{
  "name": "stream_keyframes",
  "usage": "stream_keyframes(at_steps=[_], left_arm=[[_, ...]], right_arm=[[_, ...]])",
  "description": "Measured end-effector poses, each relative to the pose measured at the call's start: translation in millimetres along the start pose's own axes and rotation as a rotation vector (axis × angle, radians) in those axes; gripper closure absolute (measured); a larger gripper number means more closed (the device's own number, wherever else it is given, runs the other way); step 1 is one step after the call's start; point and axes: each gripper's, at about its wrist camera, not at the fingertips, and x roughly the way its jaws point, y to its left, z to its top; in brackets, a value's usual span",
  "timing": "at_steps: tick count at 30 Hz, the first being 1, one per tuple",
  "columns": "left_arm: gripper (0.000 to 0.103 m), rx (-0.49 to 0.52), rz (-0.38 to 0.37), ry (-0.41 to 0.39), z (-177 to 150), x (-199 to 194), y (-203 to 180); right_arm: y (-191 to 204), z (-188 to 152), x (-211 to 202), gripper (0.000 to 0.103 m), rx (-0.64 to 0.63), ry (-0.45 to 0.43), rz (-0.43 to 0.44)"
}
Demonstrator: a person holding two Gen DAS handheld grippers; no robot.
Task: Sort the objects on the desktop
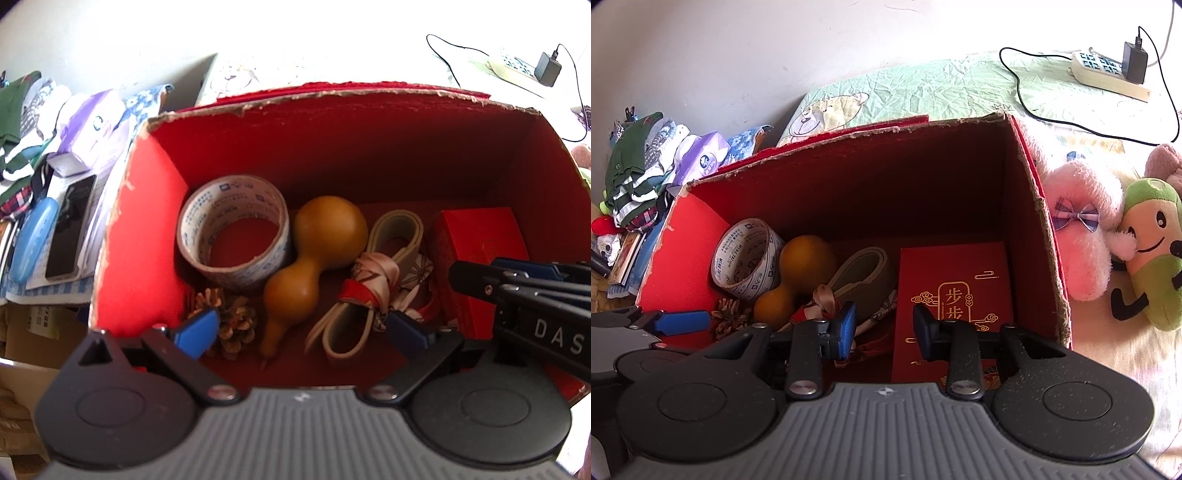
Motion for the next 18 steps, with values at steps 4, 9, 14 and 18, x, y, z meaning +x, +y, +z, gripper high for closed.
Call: stream_keyframes(at_steps=[4, 9, 14, 18], left_arm=[[0.004, 0.006, 0.006, -0.010, 0.1, 0.0, -0.8], [0.005, -0.001, -0.009, -0.010, 1.0, 1.0, 0.3], [0.005, 0.000, -0.031, -0.009, 1.2, 2.2, 0.2], [0.004, 0.013, -0.038, -0.012, 1.2, 1.9, -3.0]], right_arm=[[-0.3, 0.8, 0.9, 0.068, 0.004, 0.002, -0.001], [-0.8, 1.7, 1.5, 0.068, 0.008, 0.004, -0.002], [-1.3, 2.6, 1.5, 0.067, 0.016, 0.006, 0.001], [-1.2, 2.9, 1.5, 0.067, 0.014, 0.007, 0.002]])
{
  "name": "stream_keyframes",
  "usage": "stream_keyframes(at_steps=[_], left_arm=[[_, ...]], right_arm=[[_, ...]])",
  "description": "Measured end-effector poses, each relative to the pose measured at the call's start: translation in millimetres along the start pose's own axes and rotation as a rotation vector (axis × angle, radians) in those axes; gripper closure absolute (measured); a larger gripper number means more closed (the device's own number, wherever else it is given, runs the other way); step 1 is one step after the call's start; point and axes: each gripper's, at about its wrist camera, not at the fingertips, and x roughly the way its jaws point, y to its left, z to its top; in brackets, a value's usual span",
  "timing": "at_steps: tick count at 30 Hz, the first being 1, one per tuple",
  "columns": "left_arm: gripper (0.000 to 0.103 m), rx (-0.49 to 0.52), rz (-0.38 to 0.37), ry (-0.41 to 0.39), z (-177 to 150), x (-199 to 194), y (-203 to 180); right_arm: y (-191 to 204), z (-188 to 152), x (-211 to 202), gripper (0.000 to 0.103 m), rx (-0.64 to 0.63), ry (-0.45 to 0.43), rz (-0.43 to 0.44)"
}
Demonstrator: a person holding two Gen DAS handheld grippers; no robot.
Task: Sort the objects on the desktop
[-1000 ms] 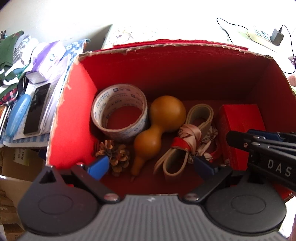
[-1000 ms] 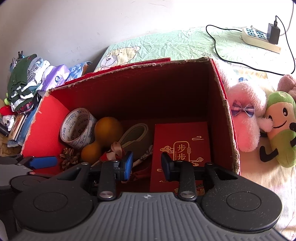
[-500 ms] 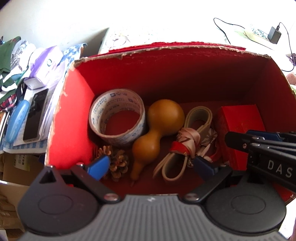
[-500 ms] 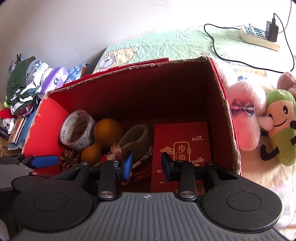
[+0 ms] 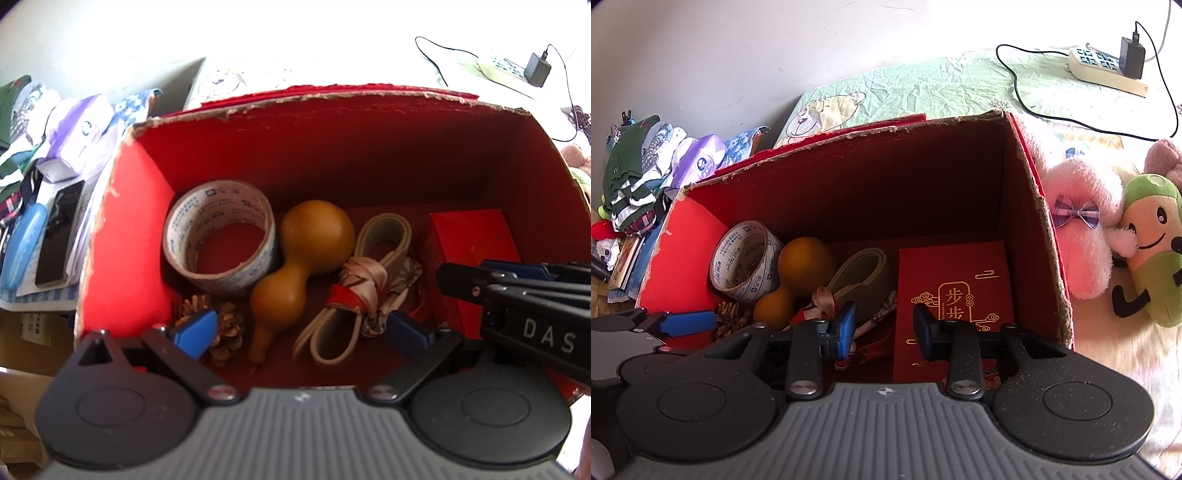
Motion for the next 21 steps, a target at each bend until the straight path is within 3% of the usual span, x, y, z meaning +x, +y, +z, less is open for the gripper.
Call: stream_keyframes(at_steps=[21], left_arm=[[0.003, -0.084, 0.059, -0.067, -0.6, -18.7, 12.3]], right_arm=[[-1.4, 0.8, -14.9, 0.065, 0.003, -0.056, 0.005]])
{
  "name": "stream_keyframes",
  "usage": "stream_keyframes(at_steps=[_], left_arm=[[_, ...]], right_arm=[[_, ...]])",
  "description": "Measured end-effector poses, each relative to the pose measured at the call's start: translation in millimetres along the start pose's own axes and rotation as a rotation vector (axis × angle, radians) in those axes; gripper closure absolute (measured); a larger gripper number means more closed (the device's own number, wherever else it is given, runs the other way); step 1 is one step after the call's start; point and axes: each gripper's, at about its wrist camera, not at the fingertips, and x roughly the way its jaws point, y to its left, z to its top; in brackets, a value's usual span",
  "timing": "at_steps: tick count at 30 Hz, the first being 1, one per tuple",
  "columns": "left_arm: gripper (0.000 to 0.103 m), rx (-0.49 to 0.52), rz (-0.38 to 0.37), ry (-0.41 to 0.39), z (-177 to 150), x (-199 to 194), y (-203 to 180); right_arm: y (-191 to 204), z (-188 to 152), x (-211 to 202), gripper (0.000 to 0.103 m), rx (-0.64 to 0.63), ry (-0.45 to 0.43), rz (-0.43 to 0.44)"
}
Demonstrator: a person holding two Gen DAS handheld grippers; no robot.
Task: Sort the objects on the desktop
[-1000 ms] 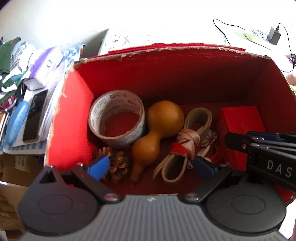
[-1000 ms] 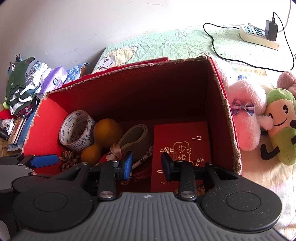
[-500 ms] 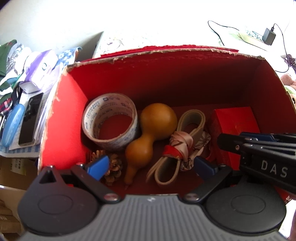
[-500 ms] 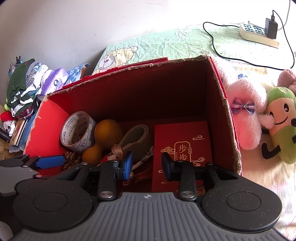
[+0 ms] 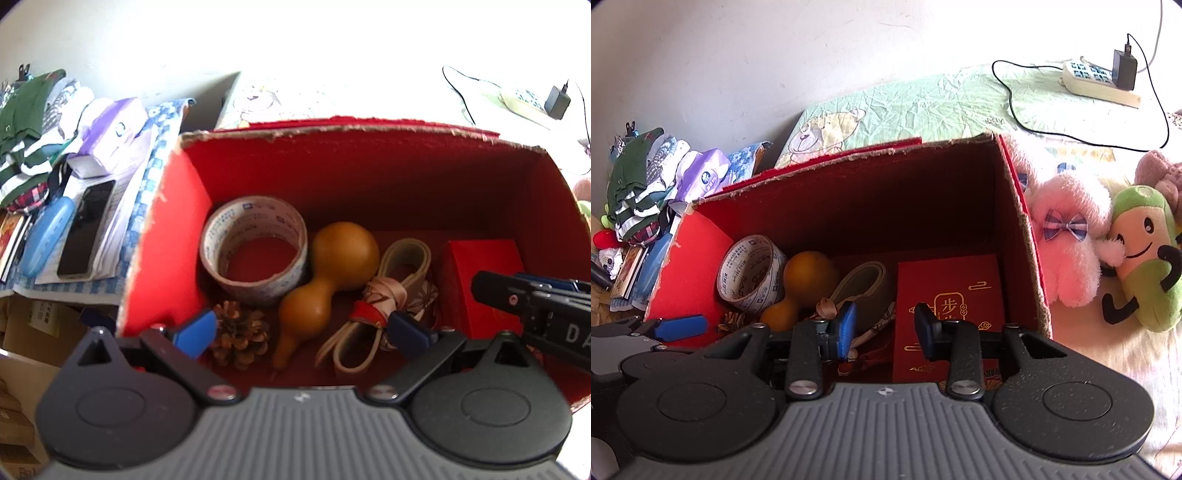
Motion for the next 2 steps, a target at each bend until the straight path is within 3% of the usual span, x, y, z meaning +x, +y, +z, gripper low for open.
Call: stream_keyframes(at_steps=[2], left_arm=[[0.003, -0.010, 0.005, -0.021, 0.3, -5.7, 1.7]], right_arm=[[-0.2, 0.2, -4.5, 0.064, 0.002, -0.015, 0.007]])
